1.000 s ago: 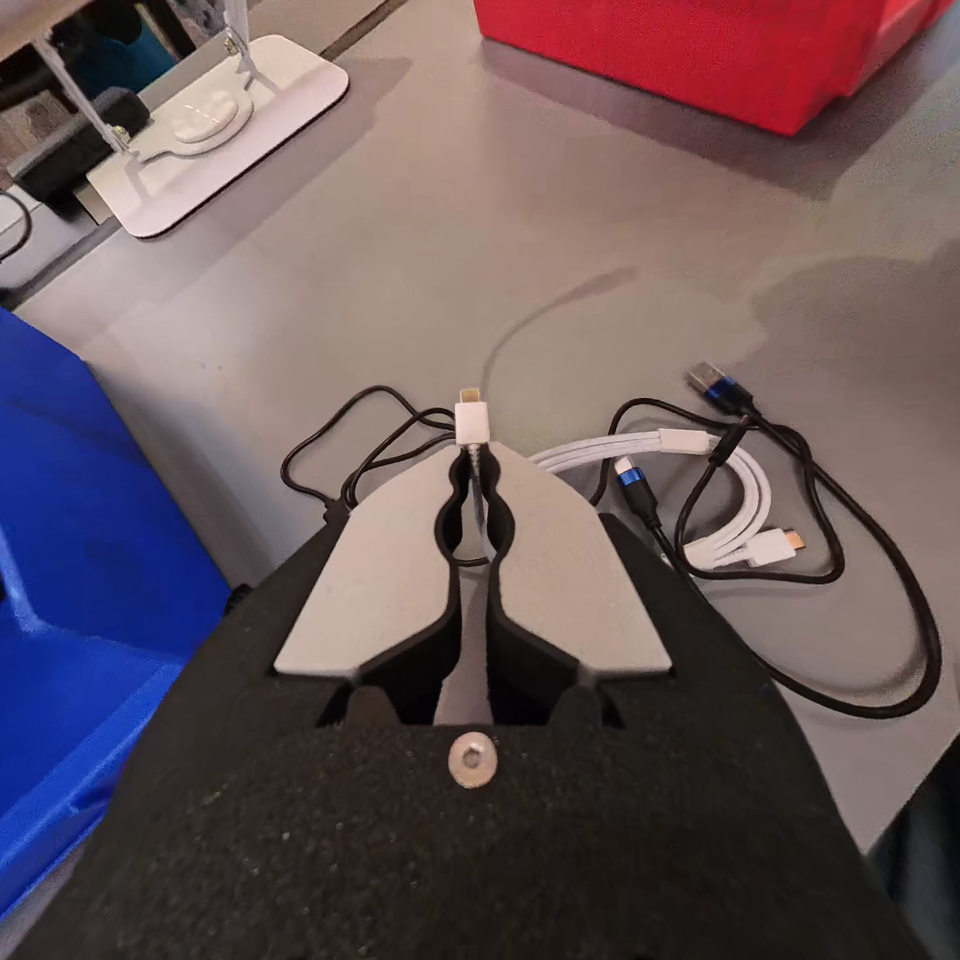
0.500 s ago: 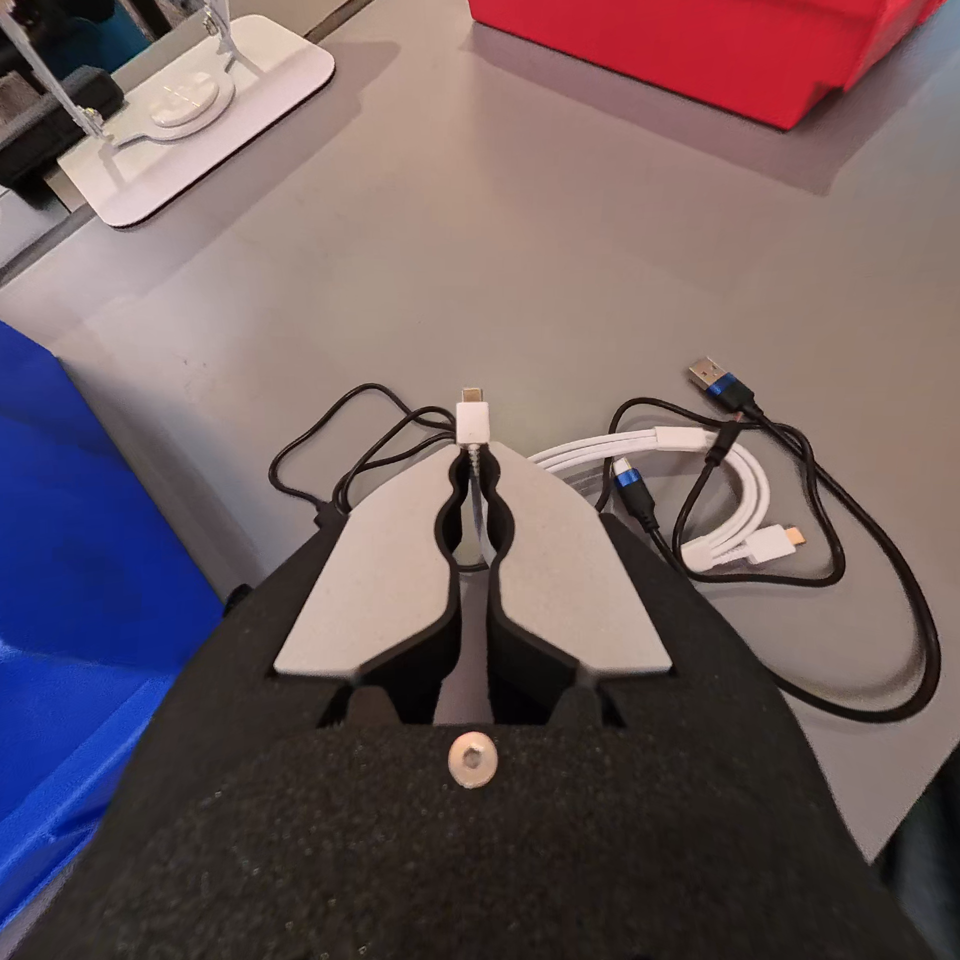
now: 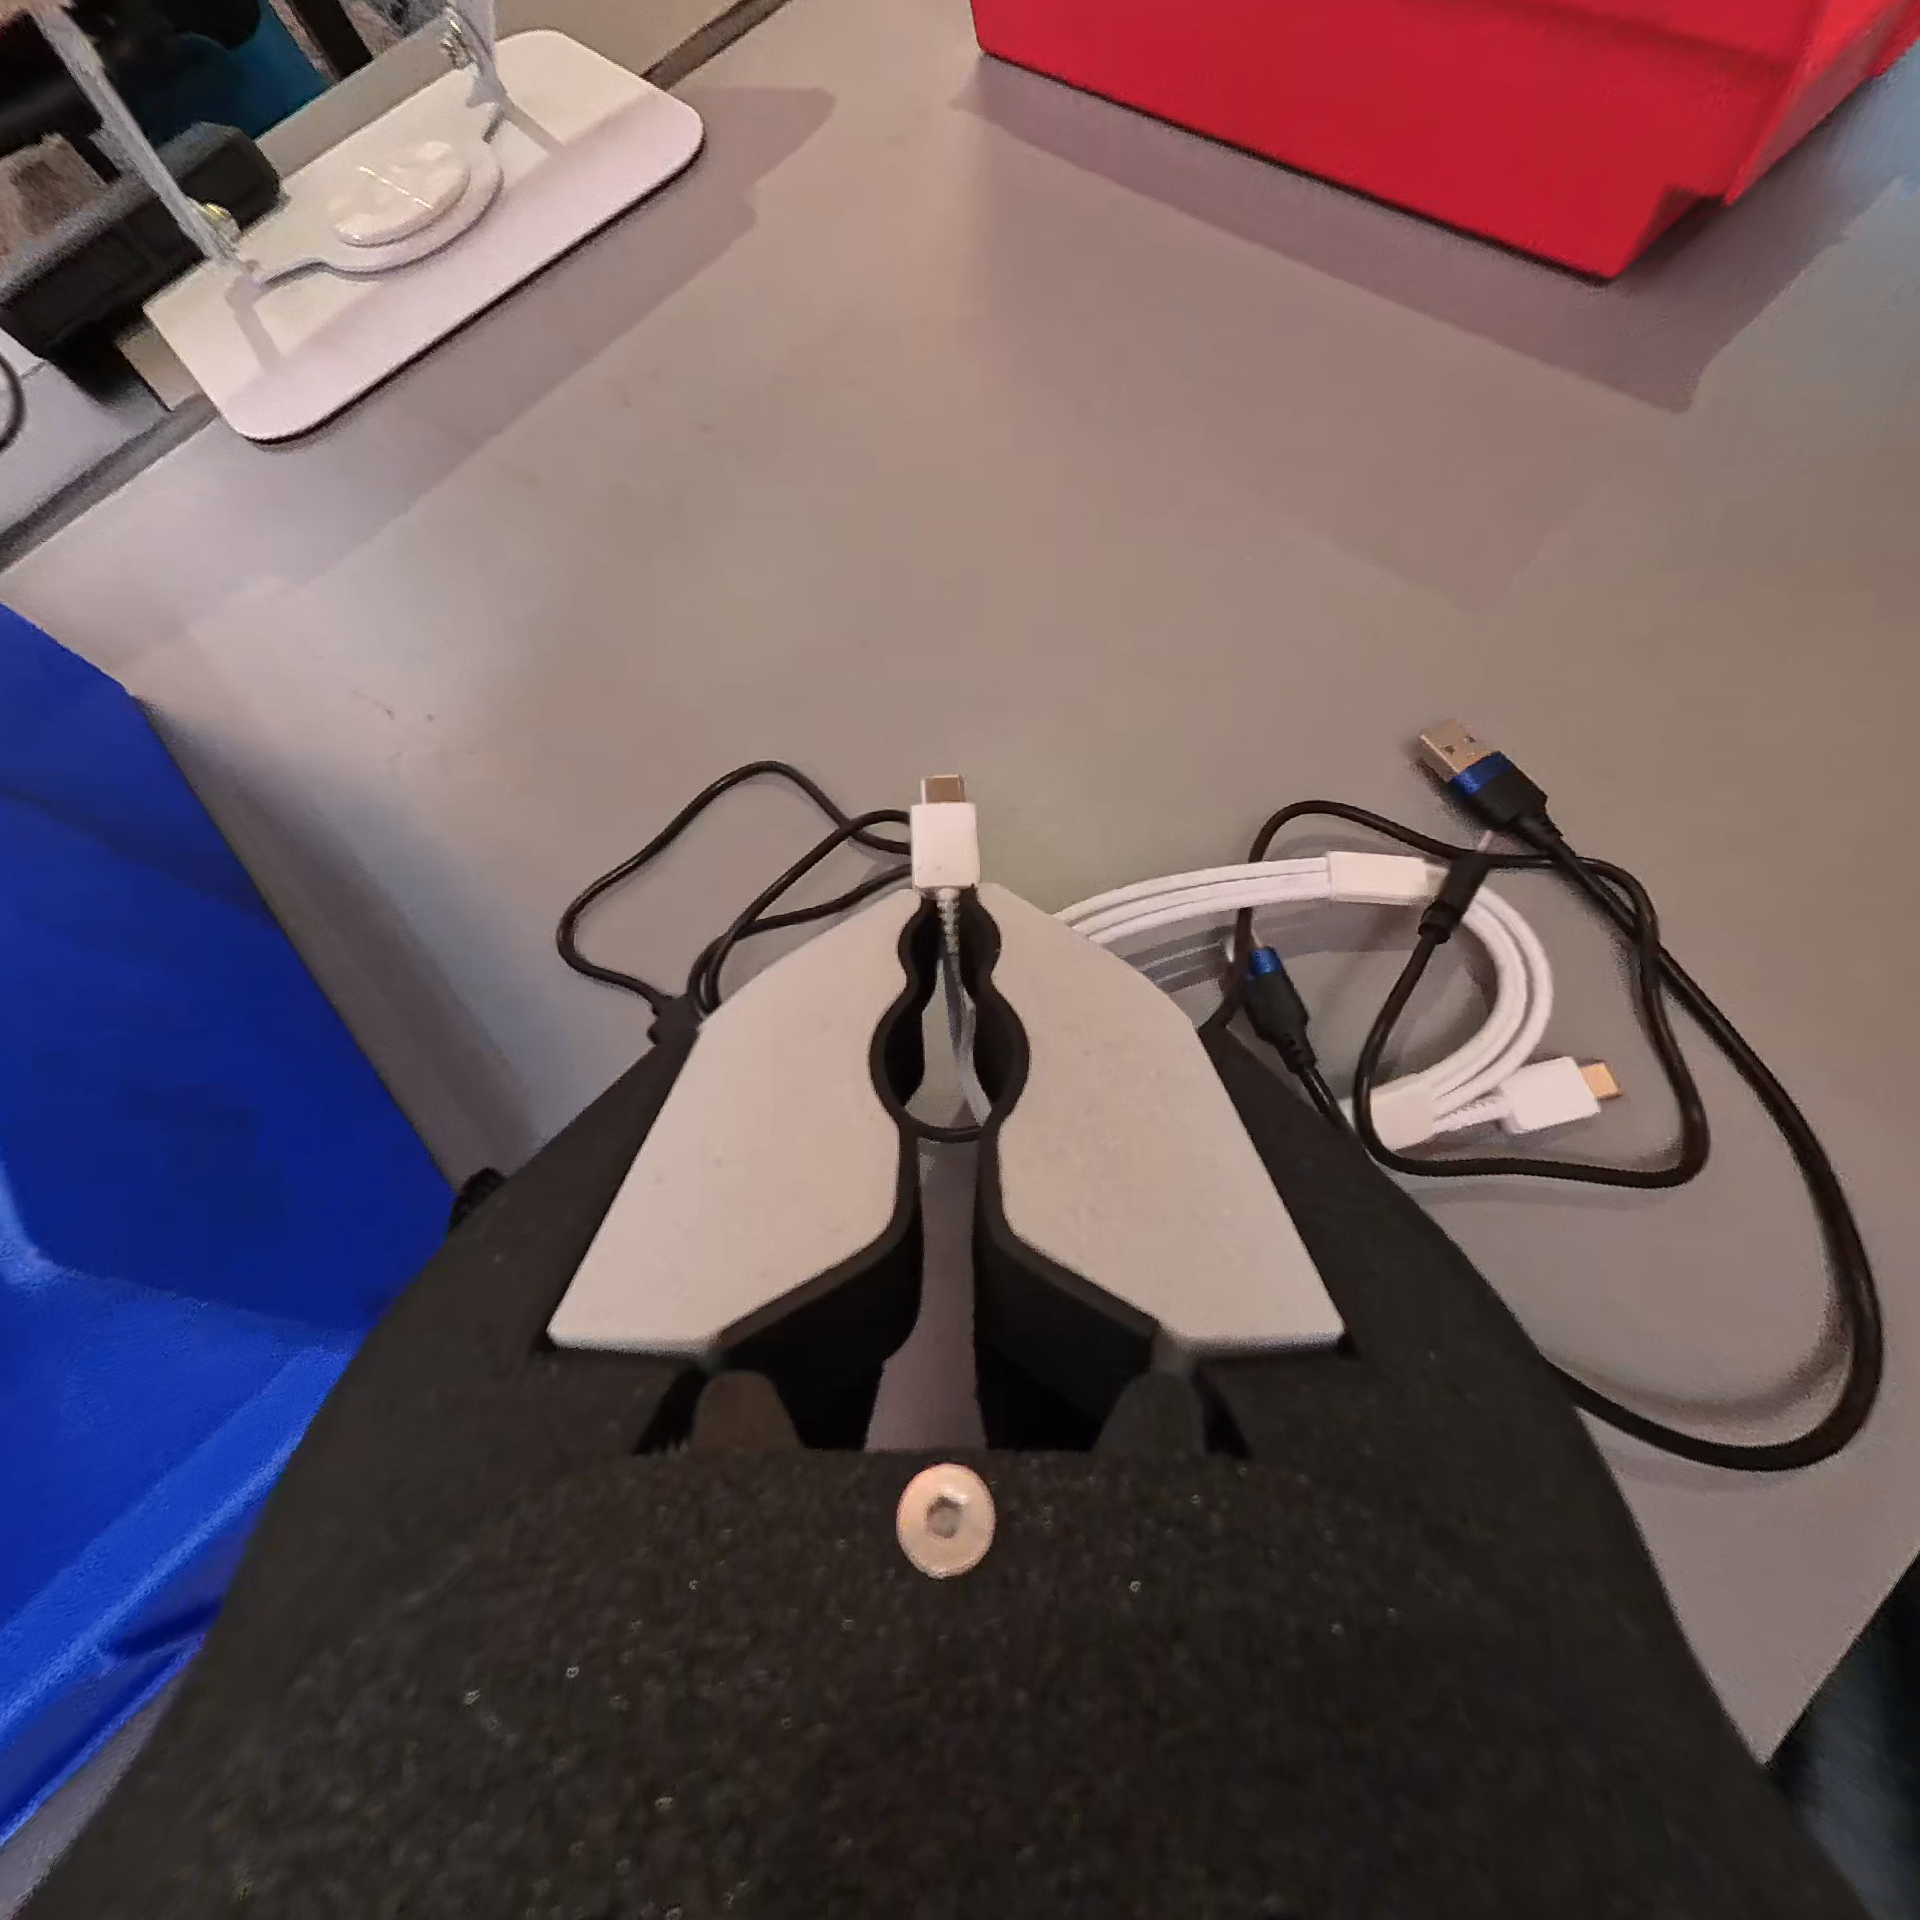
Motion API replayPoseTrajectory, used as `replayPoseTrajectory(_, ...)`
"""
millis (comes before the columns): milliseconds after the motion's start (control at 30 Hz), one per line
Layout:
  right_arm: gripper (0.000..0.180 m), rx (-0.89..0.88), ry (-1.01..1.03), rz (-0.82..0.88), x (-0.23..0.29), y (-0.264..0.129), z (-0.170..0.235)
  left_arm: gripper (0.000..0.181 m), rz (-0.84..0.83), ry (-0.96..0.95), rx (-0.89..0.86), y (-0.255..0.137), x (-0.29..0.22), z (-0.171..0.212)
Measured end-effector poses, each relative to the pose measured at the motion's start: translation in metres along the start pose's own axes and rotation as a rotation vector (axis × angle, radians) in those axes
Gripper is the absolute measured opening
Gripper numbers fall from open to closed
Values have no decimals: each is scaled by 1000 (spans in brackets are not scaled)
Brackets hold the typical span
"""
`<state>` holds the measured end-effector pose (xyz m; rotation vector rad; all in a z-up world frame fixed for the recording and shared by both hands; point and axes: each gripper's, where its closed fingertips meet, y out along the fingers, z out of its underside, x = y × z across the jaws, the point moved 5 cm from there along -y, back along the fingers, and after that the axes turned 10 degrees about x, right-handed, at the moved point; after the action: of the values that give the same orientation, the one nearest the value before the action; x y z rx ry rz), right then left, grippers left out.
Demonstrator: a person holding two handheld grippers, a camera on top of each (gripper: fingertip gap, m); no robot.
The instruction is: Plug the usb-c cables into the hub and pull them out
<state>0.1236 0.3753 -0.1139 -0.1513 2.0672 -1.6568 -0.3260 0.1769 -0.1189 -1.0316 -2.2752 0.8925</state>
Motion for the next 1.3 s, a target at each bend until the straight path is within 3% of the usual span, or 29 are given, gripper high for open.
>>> replayPoseTrajectory(33,64,-28,11,48,-3,-10,2,3,-7,-1,-11,-2,1,-1)
replayPoseTrajectory(167,69,-301,71,245,10,-94,17,3,-92,37,-94,-17,9,-10)
replayPoseTrajectory(267,67,-534,48,164,73,-154,37,3,-177,110,-193,-38,15,-26)
replayPoseTrajectory(333,56,-731,-5,-18,133,-185,47,3,-204,181,-285,-57,13,-41)
replayPoseTrajectory(400,54,-881,-92,-343,203,-207,54,3,-231,253,-357,-74,8,-58)
replayPoseTrajectory(500,50,-920,-248,-777,289,-213,58,3,-229,356,-416,-89,-6,-74)
replayPoseTrajectory(700,46,-852,-356,-1094,360,-169,40,3,-174,388,-453,-90,-24,-79)
replayPoseTrajectory(800,32,-877,-351,-1027,366,-158,32,4,-150,379,-465,-88,-30,-80)
replayPoseTrajectory(867,2,-900,-316,-967,362,-154,27,4,-149,346,-457,-86,-29,-79)
replayPoseTrajectory(933,2,-895,-315,-877,357,-150,24,5,-182,268,-435,-83,-22,-78)
replayPoseTrajectory(1033,2,-935,-260,-759,336,-154,21,46,-156,51,-364,-76,-11,-63)
replayPoseTrajectory(1167,1,-969,-223,-723,319,-164,27,48,164,-223,-224,-41,-34,-26)
replayPoseTrajectory(1233,1,-978,-206,-722,315,-167,31,48,186,-171,-68,-15,-46,-12)
replayPoseTrajectory(1300,1,-981,-202,-715,311,-170,33,40,154,-94,-18,-5,-50,-8)
